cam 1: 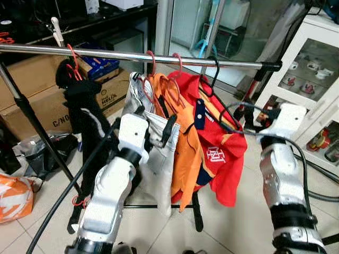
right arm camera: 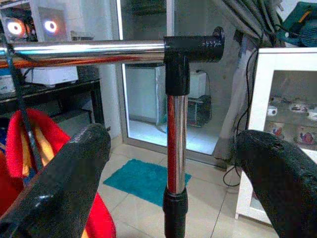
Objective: Hang hanger
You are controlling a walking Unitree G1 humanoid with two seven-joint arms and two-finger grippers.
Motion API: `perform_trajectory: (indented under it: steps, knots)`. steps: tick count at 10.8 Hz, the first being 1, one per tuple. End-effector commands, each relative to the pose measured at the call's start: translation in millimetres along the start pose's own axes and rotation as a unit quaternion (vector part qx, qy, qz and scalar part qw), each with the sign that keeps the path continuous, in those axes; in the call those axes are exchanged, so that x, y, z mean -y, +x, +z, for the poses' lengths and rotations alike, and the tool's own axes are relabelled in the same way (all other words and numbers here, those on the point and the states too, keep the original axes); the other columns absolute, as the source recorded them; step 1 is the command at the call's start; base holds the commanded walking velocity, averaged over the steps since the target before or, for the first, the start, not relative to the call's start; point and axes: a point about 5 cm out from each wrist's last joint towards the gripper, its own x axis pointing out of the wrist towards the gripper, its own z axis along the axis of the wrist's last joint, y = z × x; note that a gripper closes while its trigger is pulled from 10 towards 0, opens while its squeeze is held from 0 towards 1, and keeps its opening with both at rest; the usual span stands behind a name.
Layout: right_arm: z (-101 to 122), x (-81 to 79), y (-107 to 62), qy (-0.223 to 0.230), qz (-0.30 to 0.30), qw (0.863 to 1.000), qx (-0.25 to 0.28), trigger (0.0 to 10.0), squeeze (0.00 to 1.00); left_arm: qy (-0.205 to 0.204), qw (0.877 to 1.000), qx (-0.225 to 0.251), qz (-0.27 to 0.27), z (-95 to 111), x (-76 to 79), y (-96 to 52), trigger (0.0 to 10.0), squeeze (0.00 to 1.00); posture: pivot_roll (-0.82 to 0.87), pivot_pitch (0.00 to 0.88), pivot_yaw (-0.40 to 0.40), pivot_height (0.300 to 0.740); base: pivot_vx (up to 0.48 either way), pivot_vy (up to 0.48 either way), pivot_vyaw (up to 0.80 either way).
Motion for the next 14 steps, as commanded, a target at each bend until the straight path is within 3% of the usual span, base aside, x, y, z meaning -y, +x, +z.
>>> perform_trajectory:
  steps: [1, 7, 9, 10, 14]
  knots:
    - [0.9, 4.4, 3.2, -0.005, -0.008, 1.000, -0.007, 10.0, 0.00, 0.004, 1.000, -0.007, -0.003, -1.7, 2.8, 4.3, 10.0, 0.00, 0.03, 0.024, -0.045, 0.740, 0.000, 0.000, 0.00]
    - [-6.9, -1.6, 4.5, 0.000, 0.008, 1.000, -0.029, 10.0, 0.00, 0.012, 1.000, 0.004, 0.009, 2.6, 1.2, 17.0, 10.0, 0.00, 0.04, 0.020, -0.050, 0.740, 0.000, 0.000, 0.00]
    - [-8.8, 2.0, 6.9, 0.009, 0.001, 0.999, -0.037, 10.0, 0.00, 0.001, 1.000, 0.002, 0.014, 0.6, 3.3, 17.3, 10.0, 0.00, 0.04, 0.004, -0.053, 0.740, -0.272, 0.000, 0.00]
    - [-7.7, 2.9, 7.3, 0.018, 0.001, 0.999, -0.032, 10.0, 0.00, -0.030, 0.999, -0.006, 0.031, -3.3, -1.0, 17.0, 10.0, 0.00, 0.04, 0.001, -0.053, 0.740, -0.285, 0.000, 0.00]
    - [-9.9, 2.7, 8.4, 0.015, 0.007, 0.999, -0.035, 10.0, 0.00, -0.030, 0.999, 0.000, 0.032, -2.3, 2.5, 19.2, 10.0, 0.00, 0.05, 0.006, -0.066, 0.740, -0.296, 0.000, 0.00]
